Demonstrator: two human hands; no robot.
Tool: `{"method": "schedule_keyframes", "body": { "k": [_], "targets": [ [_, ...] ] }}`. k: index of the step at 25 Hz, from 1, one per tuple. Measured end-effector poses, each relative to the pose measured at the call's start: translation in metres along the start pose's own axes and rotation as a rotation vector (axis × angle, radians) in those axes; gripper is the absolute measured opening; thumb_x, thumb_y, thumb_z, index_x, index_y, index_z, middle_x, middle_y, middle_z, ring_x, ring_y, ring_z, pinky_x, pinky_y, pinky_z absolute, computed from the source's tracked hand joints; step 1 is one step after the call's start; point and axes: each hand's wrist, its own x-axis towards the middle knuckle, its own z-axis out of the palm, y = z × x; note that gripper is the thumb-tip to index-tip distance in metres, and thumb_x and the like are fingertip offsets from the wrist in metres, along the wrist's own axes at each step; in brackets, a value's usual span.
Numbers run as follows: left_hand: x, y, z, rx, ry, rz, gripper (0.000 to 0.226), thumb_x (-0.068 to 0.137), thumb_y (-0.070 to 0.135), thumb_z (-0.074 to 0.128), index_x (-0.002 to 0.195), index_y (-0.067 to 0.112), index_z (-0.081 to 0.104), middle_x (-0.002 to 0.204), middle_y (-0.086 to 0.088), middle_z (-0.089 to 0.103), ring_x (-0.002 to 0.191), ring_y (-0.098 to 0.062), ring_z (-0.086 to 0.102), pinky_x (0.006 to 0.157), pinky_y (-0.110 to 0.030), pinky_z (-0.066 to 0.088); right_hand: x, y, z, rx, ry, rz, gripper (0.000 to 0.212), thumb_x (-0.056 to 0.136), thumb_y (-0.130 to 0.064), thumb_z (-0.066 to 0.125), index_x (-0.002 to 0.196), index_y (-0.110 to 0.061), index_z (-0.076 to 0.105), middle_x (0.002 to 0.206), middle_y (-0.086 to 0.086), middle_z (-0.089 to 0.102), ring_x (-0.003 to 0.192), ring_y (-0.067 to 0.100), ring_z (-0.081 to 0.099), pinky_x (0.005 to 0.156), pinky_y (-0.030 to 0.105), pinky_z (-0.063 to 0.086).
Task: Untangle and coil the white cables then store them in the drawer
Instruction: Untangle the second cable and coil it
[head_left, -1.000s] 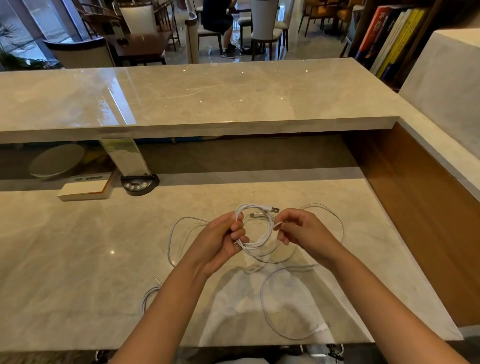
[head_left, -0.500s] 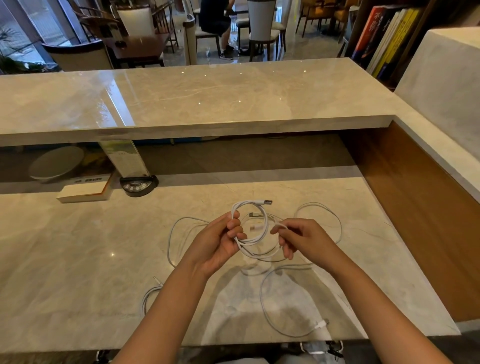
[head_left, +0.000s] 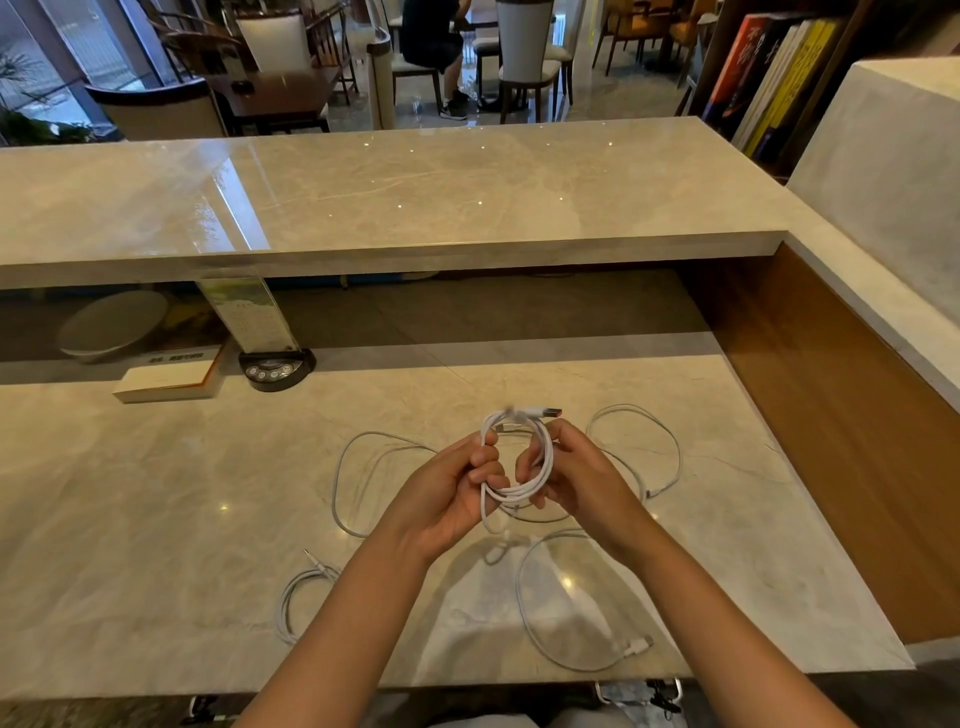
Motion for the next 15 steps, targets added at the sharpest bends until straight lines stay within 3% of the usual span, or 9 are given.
{"method": "schedule_keyframes", "body": {
  "k": [3,6,8,10,13,15],
  "targets": [
    [0.003,-0.006,-0.002,0.002,0.036,0.005,0.011,0.087,0.004,0.043,0.08,0.005,0.052,0.049,0.002,0.042,0.039,-0.006,0.037,0.045,-0.018,0.043,-0.004,0.001,0.009,0.12,0.048,-0.068,0.037,0.074,-0.013,0.052,0.101,-0.035,0.04,0.075,0.006,0.057,0.069,0.02,0.055,0.074,0.037,0.047],
    [0.004,-0.007,-0.001,0.016,0.053,0.021,0.008,0.083,0.002,0.046,0.08,0.005,0.052,0.05,0.002,0.043,0.039,-0.006,0.037,0.045,-0.018,0.042,-0.004,0.003,0.015,-0.102,0.15,-0.22,0.05,0.084,0.003,0.056,0.105,-0.036,0.032,0.072,0.005,0.056,0.067,0.02,0.056,0.069,0.03,0.051],
    [0.004,-0.008,0.001,0.007,0.067,0.024,0.013,0.088,0.003,0.043,0.08,0.004,0.053,0.05,0.002,0.043,0.039,-0.006,0.037,0.045,-0.018,0.042,-0.004,0.002,0.015,-0.161,0.217,-0.292,0.04,0.09,-0.002,0.052,0.103,-0.037,0.038,0.067,0.002,0.058,0.063,0.019,0.058,0.065,0.031,0.051],
    [0.004,-0.007,0.002,-0.022,0.073,0.025,0.02,0.094,0.005,0.039,0.08,0.004,0.053,0.05,0.002,0.043,0.038,-0.007,0.037,0.049,-0.018,0.042,-0.005,0.0,0.011,-0.071,0.248,-0.29,0.033,0.088,-0.008,0.048,0.1,-0.039,0.047,0.069,0.001,0.063,0.066,0.019,0.062,0.066,0.033,0.053],
    [0.005,-0.004,0.003,-0.05,0.067,0.014,0.021,0.095,0.006,0.039,0.08,0.005,0.054,0.05,0.001,0.044,0.038,-0.007,0.038,0.062,-0.019,0.041,-0.008,-0.001,0.004,-0.047,0.204,-0.256,0.045,0.082,0.009,0.052,0.101,-0.032,0.053,0.08,-0.003,0.064,0.079,0.02,0.064,0.071,0.026,0.054],
    [0.004,-0.003,0.004,-0.048,0.079,0.016,0.022,0.096,0.007,0.038,0.08,0.005,0.053,0.049,0.001,0.044,0.038,-0.007,0.039,0.049,-0.017,0.044,-0.01,0.0,0.003,-0.223,0.142,-0.305,0.052,0.074,0.021,0.054,0.099,-0.025,0.061,0.087,-0.006,0.062,0.087,0.017,0.063,0.077,0.022,0.052]
  ]
}}
